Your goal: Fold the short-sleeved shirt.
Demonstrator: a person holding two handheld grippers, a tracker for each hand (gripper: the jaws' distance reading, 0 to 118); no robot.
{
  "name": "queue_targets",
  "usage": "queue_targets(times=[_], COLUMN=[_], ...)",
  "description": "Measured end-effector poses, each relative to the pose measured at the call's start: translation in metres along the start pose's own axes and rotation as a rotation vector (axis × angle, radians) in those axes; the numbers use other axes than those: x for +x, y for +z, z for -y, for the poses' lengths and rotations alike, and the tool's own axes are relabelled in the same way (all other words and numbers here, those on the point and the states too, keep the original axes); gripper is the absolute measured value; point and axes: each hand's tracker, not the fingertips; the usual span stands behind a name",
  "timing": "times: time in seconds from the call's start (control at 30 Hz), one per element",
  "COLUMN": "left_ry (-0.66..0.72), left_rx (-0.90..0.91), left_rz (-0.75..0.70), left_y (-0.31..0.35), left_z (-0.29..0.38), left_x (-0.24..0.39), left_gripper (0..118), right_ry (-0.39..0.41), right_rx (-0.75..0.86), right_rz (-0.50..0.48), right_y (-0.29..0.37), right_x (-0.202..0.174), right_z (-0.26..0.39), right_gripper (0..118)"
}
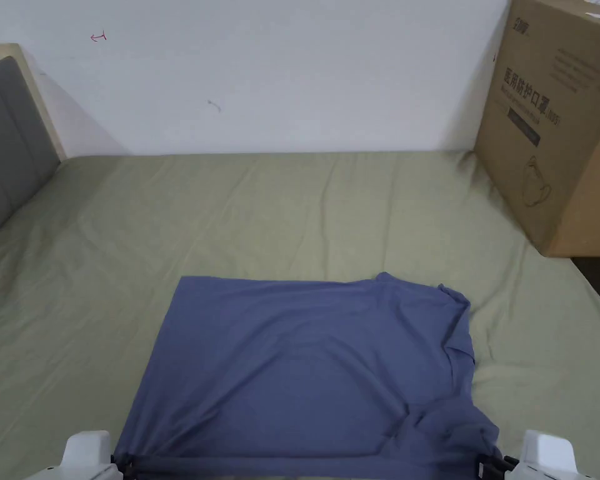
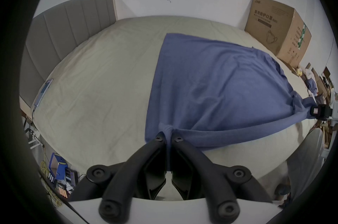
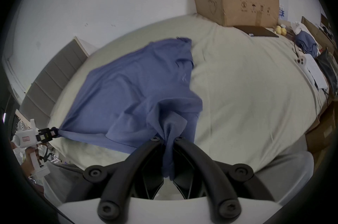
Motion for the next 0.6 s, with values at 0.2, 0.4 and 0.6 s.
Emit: queue_targets(times=[0.2,0.4,0.6], left_ry=[0.0,0.138,0.136], left_rx=[-0.095,-0.174,0.097], left_rz=[-0.026,-0.002,0.062], left_y=[-0.006,0.006,0.054], left_z=[0.008,-0.009,-0.055], left_x=[0.014,0.014,0.03], left_gripper=[2,67,110], right_ry=[-0.006,0.037,0.079], right_rx=[-0.103,-0.071,0.199], right_rz=[0.078,0.124,0.092], right_y=[-0.026,-0.003,0.053], right_x=[-0.008,-0.026,-0.045], right_z=[0.011,-0.003,-0.057], right_gripper=[4,73,82])
